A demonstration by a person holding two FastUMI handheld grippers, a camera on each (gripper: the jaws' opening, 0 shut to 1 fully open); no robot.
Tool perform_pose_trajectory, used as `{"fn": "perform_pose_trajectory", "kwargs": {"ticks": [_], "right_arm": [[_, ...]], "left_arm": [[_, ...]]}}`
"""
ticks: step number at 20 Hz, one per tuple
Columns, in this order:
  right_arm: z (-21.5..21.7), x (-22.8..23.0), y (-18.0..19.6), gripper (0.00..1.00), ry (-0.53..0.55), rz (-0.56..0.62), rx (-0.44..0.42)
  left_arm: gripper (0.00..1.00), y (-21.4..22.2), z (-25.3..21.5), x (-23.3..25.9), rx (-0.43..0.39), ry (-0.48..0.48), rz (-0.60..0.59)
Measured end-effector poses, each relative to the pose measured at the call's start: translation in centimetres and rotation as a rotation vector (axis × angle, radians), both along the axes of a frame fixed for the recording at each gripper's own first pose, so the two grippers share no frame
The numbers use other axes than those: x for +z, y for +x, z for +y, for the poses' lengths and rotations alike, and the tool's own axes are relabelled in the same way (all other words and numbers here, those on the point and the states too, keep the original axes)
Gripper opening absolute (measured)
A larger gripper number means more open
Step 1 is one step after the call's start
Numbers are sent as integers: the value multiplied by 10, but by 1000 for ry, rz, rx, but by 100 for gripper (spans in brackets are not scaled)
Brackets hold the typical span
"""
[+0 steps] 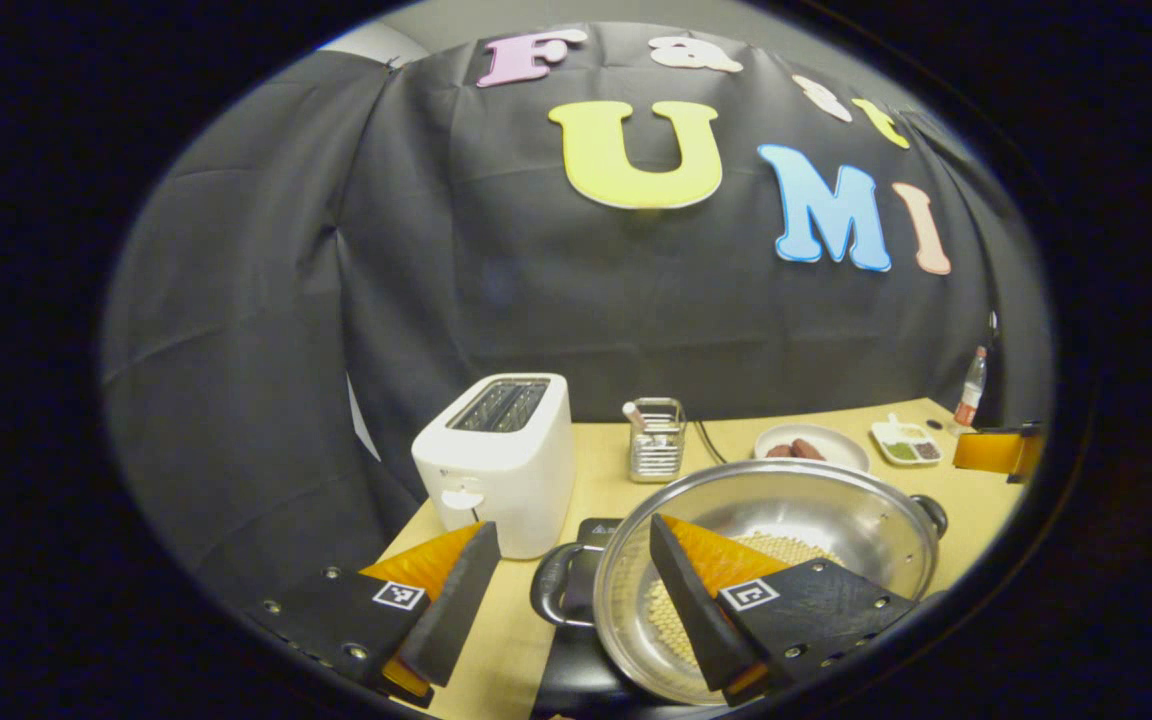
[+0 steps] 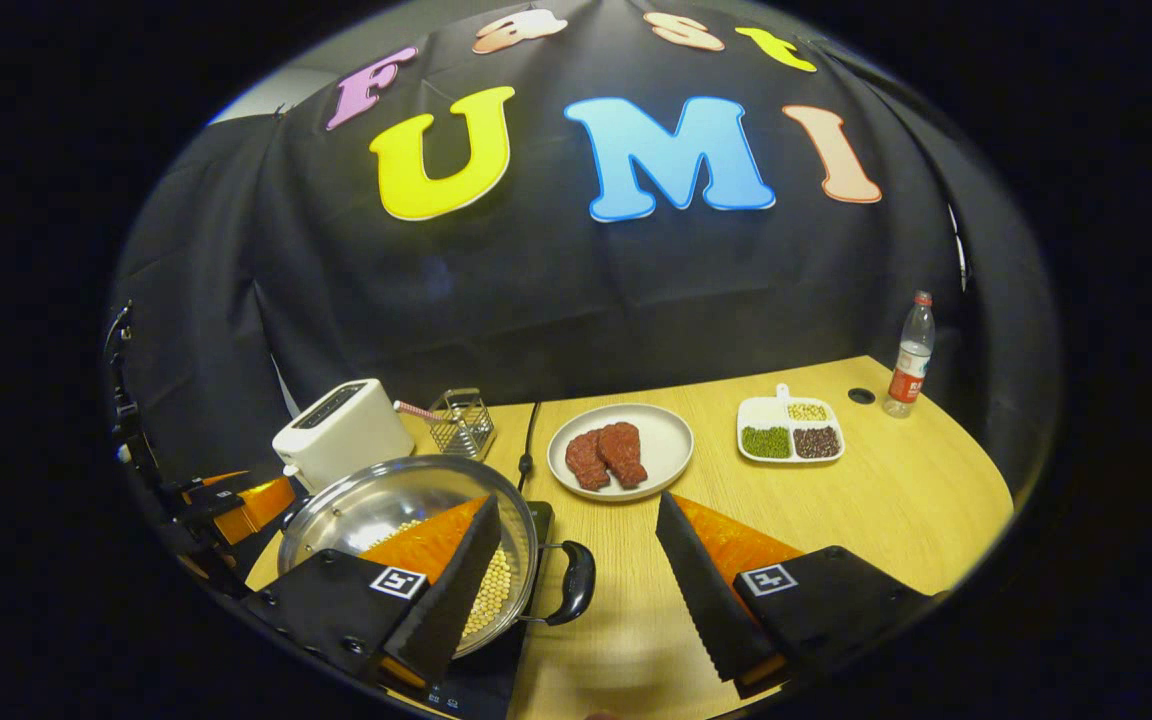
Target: First push the handle of the pot to place it horizontally, then grasp the pot with both hands and set it on the induction cooktop.
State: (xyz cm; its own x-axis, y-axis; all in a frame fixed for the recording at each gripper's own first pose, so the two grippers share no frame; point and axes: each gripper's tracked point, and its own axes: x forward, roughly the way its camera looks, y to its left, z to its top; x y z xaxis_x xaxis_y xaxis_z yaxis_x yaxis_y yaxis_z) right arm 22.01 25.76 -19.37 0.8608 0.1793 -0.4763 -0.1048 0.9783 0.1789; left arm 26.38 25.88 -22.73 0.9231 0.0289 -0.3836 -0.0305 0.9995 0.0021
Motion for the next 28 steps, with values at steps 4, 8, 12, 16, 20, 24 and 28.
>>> {"fn": "perform_pose_trajectory", "kwargs": {"ticks": [4, 8, 12, 16, 20, 24, 28], "right_arm": [[-46, 41, -13, 98, -44, -113, -7], [-91, 74, -32, 98, -55, -193, -22], [-137, 102, -57, 98, -90, -265, -21], [-181, 128, -88, 98, -117, -339, -22], [-216, 139, -122, 98, -148, -366, -11], [-236, 146, -151, 98, -165, -391, -3], [-249, 159, -175, 98, -147, -419, -45]], "left_arm": [[91, -18, -38, 48, 6, -3, -87], [89, -40, -88, 94, 0, -17, -155], [89, -71, -139, 133, -6, -36, -219], [90, -104, -185, 168, -8, -45, -281], [90, -139, -225, 193, -16, -33, -309], [89, -173, -251, 213, -15, -35, -342], [88, -197, -258, 223, -17, -39, -359]]}}
